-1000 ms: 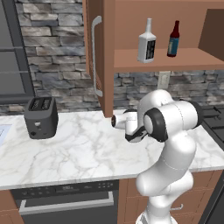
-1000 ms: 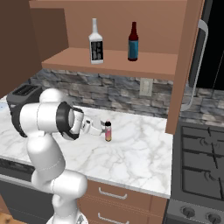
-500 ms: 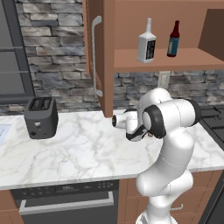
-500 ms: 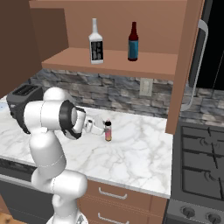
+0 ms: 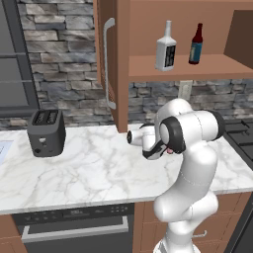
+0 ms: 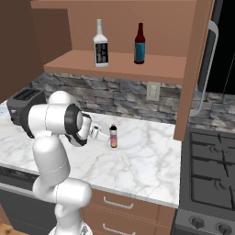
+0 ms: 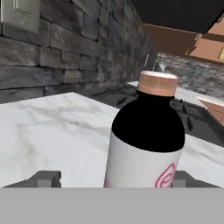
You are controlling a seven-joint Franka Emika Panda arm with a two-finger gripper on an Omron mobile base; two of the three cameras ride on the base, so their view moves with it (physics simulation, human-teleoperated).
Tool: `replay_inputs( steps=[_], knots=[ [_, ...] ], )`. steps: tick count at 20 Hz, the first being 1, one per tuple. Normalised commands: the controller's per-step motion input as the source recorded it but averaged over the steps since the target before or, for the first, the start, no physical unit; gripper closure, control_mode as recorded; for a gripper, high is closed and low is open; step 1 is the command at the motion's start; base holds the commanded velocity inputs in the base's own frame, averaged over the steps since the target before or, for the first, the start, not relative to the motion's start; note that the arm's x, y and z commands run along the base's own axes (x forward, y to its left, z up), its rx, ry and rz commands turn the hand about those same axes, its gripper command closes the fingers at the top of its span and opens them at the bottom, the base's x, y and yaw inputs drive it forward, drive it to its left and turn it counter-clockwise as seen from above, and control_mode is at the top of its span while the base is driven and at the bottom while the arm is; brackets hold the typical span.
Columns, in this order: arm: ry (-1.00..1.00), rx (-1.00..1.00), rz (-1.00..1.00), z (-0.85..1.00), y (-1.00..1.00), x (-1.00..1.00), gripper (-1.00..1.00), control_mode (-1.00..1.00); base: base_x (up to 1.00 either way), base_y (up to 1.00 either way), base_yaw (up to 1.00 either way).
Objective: Sort all alcoholic drinks to one cabinet, and non-alcoholic drinks to the other.
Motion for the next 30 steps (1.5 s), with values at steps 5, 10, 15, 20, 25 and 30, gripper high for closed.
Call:
replay_inputs(
  steps=[5,10,15,20,25,30],
  knots=[
    [0.0,-0.03,0.0,0.0,-0.01,-0.04,1.0,-1.0,0.0,0.0,0.0],
    [-0.03,-0.01,0.0,0.13,-0.07,-0.3,1.0,-1.0,0.0,0.0,0.0],
    [-0.07,0.0,0.06,0.66,0.0,-0.47,1.0,-1.0,0.0,0.0,0.0],
    [-0.01,0.0,0.11,0.8,0.0,-0.47,1.0,-1.0,0.0,0.0,0.0],
    [0.0,0.0,0.13,0.62,-0.04,-0.44,1.0,-1.0,0.0,0.0,0.0],
    [0.01,0.0,0.18,0.55,-0.02,-0.45,1.0,-1.0,0.0,0.0,0.0]
  ],
)
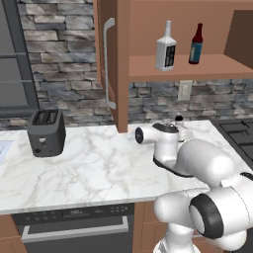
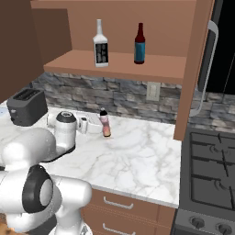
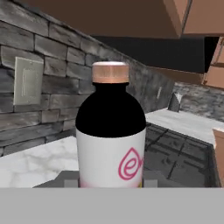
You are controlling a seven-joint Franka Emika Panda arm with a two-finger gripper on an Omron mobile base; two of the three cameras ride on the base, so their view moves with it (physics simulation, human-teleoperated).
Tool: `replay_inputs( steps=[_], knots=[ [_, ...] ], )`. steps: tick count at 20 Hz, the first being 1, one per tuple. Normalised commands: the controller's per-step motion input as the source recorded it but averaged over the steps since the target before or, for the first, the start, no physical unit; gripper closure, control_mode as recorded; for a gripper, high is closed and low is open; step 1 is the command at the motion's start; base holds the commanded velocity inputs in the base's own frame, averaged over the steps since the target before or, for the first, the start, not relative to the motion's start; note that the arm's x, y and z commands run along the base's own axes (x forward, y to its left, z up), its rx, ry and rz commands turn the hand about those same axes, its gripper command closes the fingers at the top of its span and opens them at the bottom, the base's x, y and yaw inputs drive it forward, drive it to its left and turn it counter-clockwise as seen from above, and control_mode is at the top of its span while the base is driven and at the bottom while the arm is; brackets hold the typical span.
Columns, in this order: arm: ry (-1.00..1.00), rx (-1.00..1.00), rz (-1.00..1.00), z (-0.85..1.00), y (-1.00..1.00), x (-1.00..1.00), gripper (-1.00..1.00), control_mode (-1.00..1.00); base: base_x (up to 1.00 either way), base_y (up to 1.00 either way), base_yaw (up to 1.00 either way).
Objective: Sort all alcoholic drinks to one cabinet, and non-alcoholic drinks to the other.
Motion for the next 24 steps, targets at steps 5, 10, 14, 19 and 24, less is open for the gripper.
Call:
replay_inputs(
  steps=[5,10,14,19,24],
  knots=[
    [0.01,0.01,0.2,0.59,0.0,-0.54,1.0,-1.0,0.0,0.0,0.0],
    [0.1,0.06,0.21,0.66,0.0,-0.52,1.0,-1.0,0.0,0.0,0.0],
    [0.16,0.08,0.21,0.67,0.0,-0.58,1.0,-1.0,0.0,0.0,0.0],
    [0.2,0.08,0.18,0.62,0.13,-0.62,1.0,-1.0,0.0,0.0,0.0],
    [0.2,0.06,0.15,0.54,0.28,-0.7,1.0,-1.0,0.0,0.0,0.0]
  ],
)
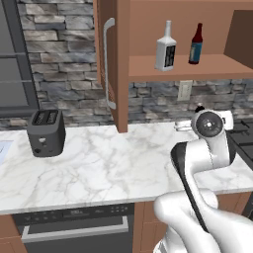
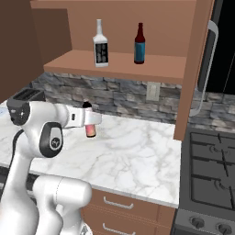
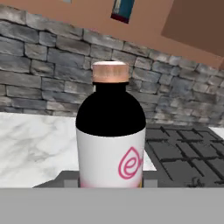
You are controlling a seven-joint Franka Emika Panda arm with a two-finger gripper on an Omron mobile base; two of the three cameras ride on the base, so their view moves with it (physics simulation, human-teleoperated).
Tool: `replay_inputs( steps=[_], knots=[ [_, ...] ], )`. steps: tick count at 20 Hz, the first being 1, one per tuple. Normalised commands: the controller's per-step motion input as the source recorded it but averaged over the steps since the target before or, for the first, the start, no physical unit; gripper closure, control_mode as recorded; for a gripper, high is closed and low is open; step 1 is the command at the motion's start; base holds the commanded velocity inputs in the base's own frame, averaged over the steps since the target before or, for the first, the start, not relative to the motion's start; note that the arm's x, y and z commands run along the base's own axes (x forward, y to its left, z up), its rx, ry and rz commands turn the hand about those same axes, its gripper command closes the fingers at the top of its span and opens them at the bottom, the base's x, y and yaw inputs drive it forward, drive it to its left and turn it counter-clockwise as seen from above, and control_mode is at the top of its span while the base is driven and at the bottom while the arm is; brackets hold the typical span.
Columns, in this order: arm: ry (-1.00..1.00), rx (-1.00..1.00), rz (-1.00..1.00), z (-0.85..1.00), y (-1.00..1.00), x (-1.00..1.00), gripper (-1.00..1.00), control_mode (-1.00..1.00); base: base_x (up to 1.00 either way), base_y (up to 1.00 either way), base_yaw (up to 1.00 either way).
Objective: Sort all alcoholic drinks to one cabinet, and non-alcoholic drinks to the other.
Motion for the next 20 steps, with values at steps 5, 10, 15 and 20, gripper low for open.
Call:
replay_inputs(
  steps=[5,10,15,20],
  knots=[
    [0.16,0.06,0.15,0.53,0.23,-0.66,1.0,-1.0,0.0,0.0,0.0],
    [0.15,0.07,0.13,0.38,0.13,-0.6,1.0,-1.0,0.0,0.0,0.0],
    [0.03,0.04,0.09,0.0,0.05,-0.54,1.0,-1.0,0.0,0.0,0.0],
    [0.0,0.04,0.03,0.0,0.04,-0.44,1.0,-1.0,0.0,0.0,0.0]
  ],
)
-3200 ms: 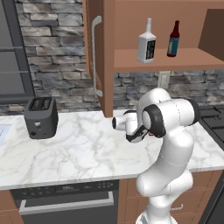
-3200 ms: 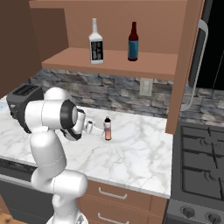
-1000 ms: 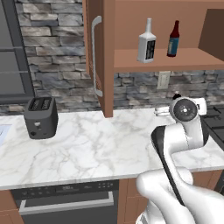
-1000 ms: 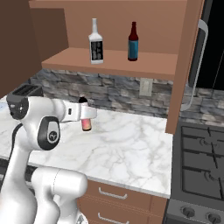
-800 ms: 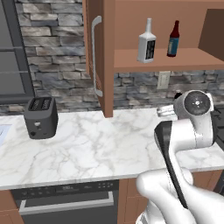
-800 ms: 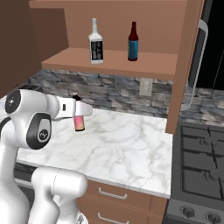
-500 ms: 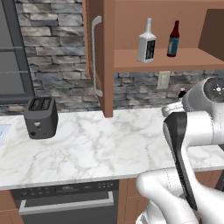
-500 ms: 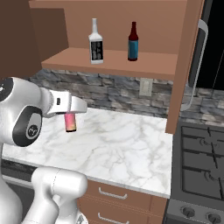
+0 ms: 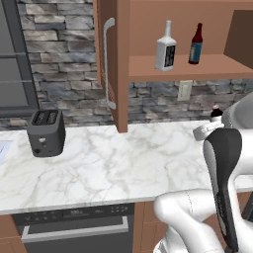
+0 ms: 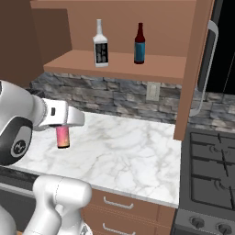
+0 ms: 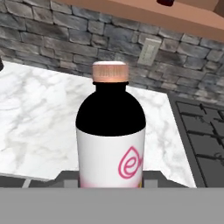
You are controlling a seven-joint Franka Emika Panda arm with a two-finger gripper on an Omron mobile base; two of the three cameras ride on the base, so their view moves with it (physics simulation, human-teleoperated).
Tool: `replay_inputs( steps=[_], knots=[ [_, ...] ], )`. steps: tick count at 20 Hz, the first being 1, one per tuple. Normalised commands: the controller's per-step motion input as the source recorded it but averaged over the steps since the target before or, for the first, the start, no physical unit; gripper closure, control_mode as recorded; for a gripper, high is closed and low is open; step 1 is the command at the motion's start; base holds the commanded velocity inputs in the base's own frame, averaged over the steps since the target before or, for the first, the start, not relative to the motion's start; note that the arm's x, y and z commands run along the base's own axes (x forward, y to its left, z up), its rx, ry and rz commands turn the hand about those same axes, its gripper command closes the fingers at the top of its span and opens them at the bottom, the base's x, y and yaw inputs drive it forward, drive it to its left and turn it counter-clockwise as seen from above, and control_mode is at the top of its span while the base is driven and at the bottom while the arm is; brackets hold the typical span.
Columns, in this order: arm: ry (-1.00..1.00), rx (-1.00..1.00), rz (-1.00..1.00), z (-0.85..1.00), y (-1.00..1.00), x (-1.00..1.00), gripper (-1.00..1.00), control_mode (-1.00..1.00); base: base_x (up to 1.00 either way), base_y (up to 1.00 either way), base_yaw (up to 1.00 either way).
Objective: Sort all alcoholic drinks to one cabinet, and non-alcoholic drinks to the other.
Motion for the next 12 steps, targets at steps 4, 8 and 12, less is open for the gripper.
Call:
replay_inputs(
  steps=[4,8,12],
  knots=[
    [0.0,0.05,0.03,0.08,0.0,-0.34,1.0,-1.0,0.0,0.0,0.0],
    [0.0,0.01,0.02,0.0,0.0,-0.24,1.0,-1.0,0.0,0.0,0.0],
    [0.0,0.0,0.0,0.0,0.0,-0.11,1.0,1.0,-0.68,0.0,0.0]
  ],
)
